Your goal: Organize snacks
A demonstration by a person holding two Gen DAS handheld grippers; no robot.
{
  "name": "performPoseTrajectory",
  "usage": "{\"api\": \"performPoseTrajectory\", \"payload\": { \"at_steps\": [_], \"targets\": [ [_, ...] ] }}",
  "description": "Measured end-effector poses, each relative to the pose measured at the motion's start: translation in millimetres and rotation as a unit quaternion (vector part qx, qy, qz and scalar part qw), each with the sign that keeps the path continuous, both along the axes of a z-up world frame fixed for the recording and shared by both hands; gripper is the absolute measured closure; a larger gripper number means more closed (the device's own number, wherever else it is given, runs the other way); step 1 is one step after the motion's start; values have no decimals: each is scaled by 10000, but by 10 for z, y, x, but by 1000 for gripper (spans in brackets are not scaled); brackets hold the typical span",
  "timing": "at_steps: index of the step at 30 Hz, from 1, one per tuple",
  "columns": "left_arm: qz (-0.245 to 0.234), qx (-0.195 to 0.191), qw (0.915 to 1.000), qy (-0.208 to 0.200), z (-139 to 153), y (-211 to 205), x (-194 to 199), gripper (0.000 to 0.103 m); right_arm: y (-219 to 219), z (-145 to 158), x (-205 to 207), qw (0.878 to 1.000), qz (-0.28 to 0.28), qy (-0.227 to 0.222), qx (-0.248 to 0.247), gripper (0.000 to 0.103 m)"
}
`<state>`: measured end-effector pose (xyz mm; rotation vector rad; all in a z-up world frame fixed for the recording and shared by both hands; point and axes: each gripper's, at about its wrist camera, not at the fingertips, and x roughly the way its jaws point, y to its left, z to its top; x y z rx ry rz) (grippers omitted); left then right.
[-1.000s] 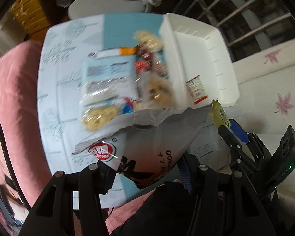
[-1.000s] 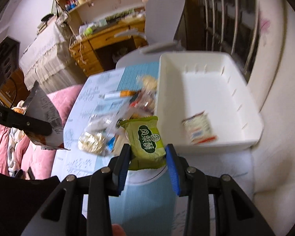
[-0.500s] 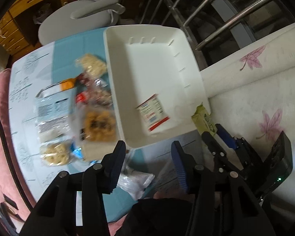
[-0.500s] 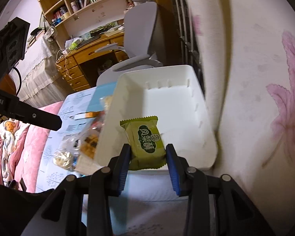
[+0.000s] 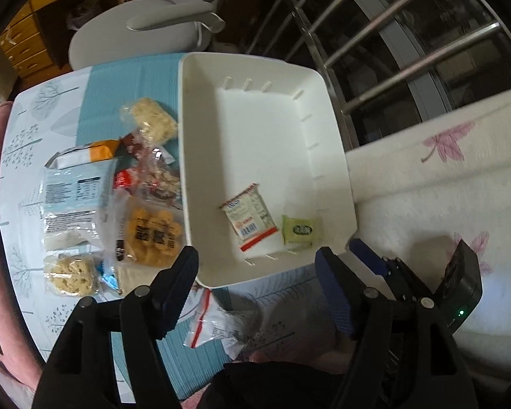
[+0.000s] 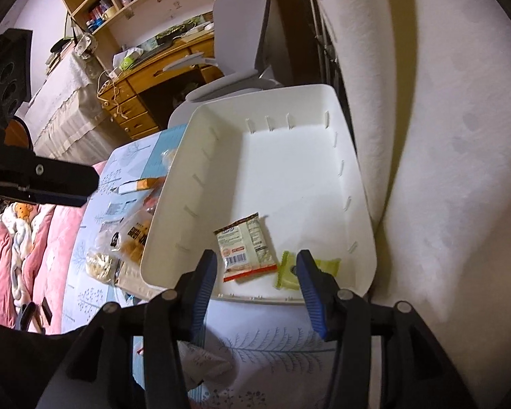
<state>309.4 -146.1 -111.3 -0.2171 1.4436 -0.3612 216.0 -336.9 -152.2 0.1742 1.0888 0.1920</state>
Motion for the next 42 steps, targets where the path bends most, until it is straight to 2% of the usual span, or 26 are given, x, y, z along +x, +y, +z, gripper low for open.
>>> {"api": "performPoseTrajectory", "payload": {
  "at_steps": [9, 14, 19, 28, 34, 37, 40, 42],
  "targets": [
    [444, 102, 9985, -302, 120, 535, -190, 33, 125, 65, -104, 9997, -174, -24, 155, 54],
    [452, 199, 9976, -494, 215, 847, -374, 33, 299, 167, -291, 9994, -294, -131, 137, 54],
    [191, 67, 9979, -610, 305, 1194, -620, 33, 491, 294, -550, 9964, -761, -232, 308, 54],
    [-341, 195, 9959, -819, 344, 1748, -879, 33, 956, 340, -1019, 9848, -1688, -119, 387, 54],
    [-917, 468, 9910, -854, 162, 2033, -1015, 33, 1157, 185, -1288, 9660, -2497, 237, 622, 54],
    [-1244, 601, 9874, -774, 35, 2114, -1067, 33, 1195, 79, -1431, 9494, -3013, 481, 752, 54],
    [-1527, 751, 9829, -699, -106, 2178, -1091, 33, 1187, -64, -1564, 9268, -3500, 710, 1163, 47],
    [-1656, 843, 9808, -590, -196, 2213, -1083, 33, 1177, -156, -1630, 9120, -3776, 847, 1359, 33]
  ]
}}
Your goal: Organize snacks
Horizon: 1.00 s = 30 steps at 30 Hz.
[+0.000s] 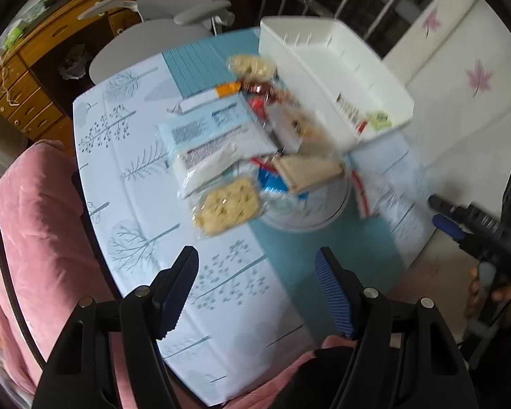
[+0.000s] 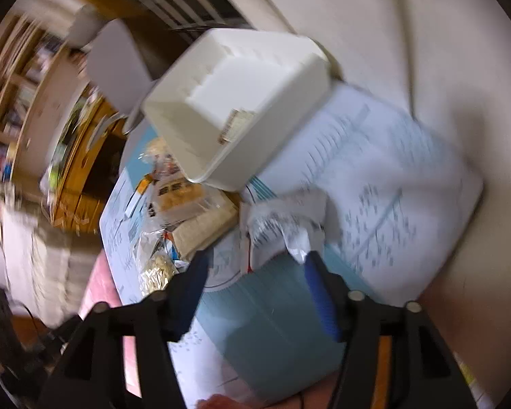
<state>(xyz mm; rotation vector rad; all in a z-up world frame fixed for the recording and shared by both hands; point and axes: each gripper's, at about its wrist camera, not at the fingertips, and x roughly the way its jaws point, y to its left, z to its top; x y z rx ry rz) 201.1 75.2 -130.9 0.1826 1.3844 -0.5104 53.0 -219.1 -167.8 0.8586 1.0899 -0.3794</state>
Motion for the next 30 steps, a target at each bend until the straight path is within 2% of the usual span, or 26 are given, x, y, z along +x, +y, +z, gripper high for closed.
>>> {"api": "performPoseTrajectory", "payload": {
  "at_steps": [3, 7, 10, 12, 15, 21, 30],
  "targets": [
    [-76, 68, 9998, 183, -145, 33, 56, 33, -26, -145, -101, 9973, -516, 83, 507, 18],
    [-178, 337, 9987, 342, -391, -2, 190, 32, -1, -272, -87, 9953, -679, 191, 657, 15],
    [-265, 523, 9970, 508, -599, -76, 306, 27, -4, -406, -18, 9933, -758, 294, 817, 11],
    [-340, 649, 9953, 636, -742, -142, 377, 19, -37, -493, 26, 9918, -840, 385, 885, 8],
    [-484, 869, 9921, 760, -971, -260, 476, 13, -93, -610, 109, 9898, -919, 567, 930, 6],
    [-540, 1082, 9875, 1011, -1359, -406, 632, 12, -198, -809, 303, 9878, -918, 927, 850, 6],
    [-1129, 1647, 9769, 766, -1650, -654, 769, 12, -278, -1089, 513, 9813, -850, 1452, 939, 6]
  ]
}}
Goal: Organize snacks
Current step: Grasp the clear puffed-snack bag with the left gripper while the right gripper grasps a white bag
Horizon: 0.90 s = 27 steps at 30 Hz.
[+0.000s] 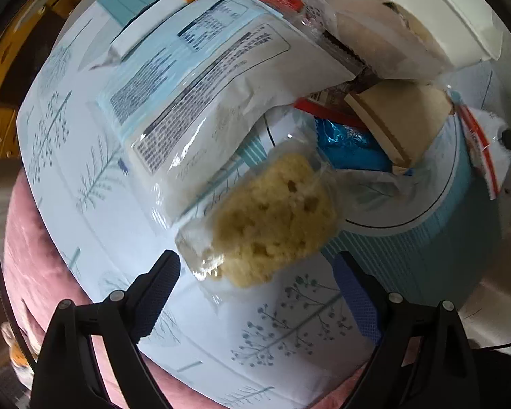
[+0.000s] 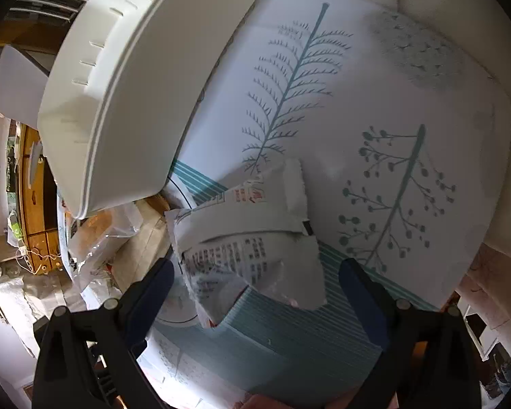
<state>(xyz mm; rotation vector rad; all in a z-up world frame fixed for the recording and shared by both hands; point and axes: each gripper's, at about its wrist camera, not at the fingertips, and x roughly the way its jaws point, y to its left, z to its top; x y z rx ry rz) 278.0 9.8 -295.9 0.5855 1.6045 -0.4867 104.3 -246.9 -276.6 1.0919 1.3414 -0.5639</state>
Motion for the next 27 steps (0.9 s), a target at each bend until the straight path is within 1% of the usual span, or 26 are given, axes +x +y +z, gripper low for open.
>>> {"api": "performPoseTrajectory", "payload": {
  "at_steps": [3, 7, 13, 14, 17, 18, 19, 21, 25, 27],
  "targets": [
    [-132, 108, 9998, -31, -56, -81, 51, 12, 8, -64, 102, 9999, 16, 116, 64, 6],
    [-141, 175, 9997, 52, -169, -160, 90, 13, 17, -133, 194, 9995, 23, 292, 65, 6],
    [-163, 200, 9997, 57, -305, -229, 78, 23, 95, -154, 316, 9987, 74, 479, -127, 7],
    [-184, 197, 9996, 64, -329, -204, 48, 25, 115, -157, 350, 9986, 73, 511, -143, 10],
    [-143, 119, 9998, 53, -327, -191, 49, 29, 151, -163, 391, 9987, 65, 487, -117, 15],
    [-133, 99, 9999, 44, -328, -170, 44, 31, 166, -158, 404, 9988, 72, 470, -120, 19],
    [-118, 69, 9999, 32, -324, -145, 39, 32, 189, -153, 421, 9988, 75, 457, -128, 19],
    [-60, -70, 9999, 63, -311, -137, 16, 42, 222, -133, 424, 9986, 115, 482, -172, 22],
    [4, -191, 9998, -26, -272, -47, -8, 44, 271, -83, 356, 9987, 122, 451, -213, 29],
    [25, -264, 9996, -85, -242, -12, -14, 48, 282, -60, 320, 9988, 101, 437, -214, 33]
  ]
}}
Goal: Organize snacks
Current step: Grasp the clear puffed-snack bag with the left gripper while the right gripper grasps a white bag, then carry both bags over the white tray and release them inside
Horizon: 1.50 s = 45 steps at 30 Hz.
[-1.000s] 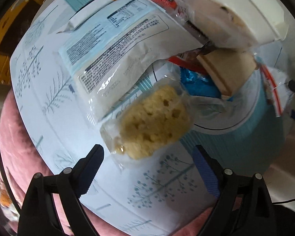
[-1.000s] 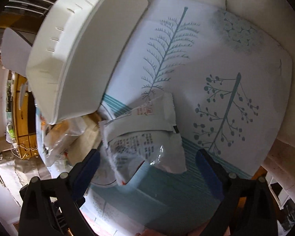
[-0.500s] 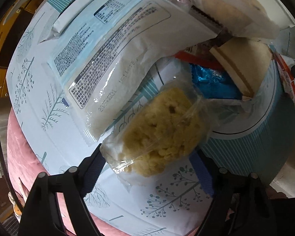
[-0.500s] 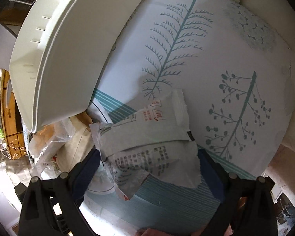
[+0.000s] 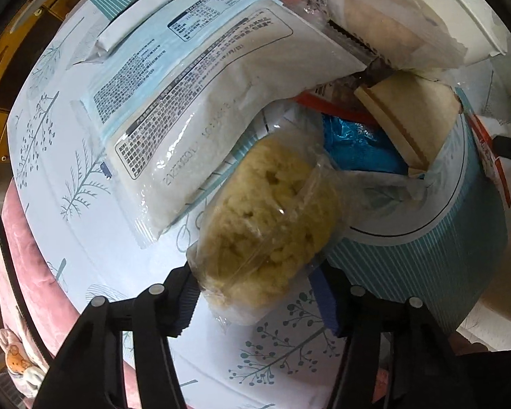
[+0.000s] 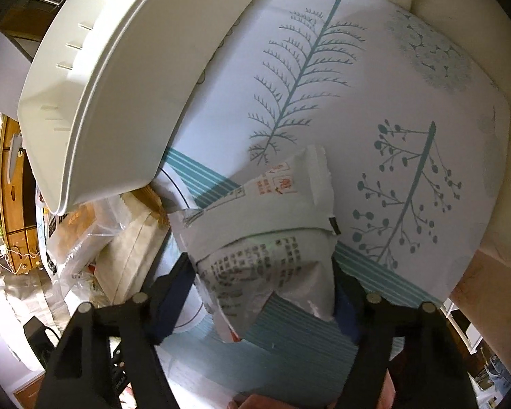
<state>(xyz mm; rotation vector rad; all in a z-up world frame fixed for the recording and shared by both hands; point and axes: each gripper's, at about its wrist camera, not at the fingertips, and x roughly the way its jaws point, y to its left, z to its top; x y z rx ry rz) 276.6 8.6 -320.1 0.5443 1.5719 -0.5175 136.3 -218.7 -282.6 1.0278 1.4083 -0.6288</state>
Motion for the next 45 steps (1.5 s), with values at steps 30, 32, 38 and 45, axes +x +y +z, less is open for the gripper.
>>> {"api": "performPoseTrajectory", "payload": {
  "at_steps": [30, 32, 38, 45],
  "targets": [
    [719, -895, 9909, -702, 1253, 668, -616, 52, 656, 947, -584, 9909, 654, -1140, -279, 35],
    [785, -954, 9903, -640, 1339, 624, -570, 52, 668, 1005, -594, 9893, 713, -1253, -219, 35],
    [1028, -1152, 9870, -439, 1611, 496, -560, 52, 616, 1204, -430, 9805, 1109, -1614, -167, 35],
    [1093, -1377, 9837, -390, 1933, 68, -570, 52, 402, 1437, -150, 9678, 1807, -1728, -300, 35]
  ]
}}
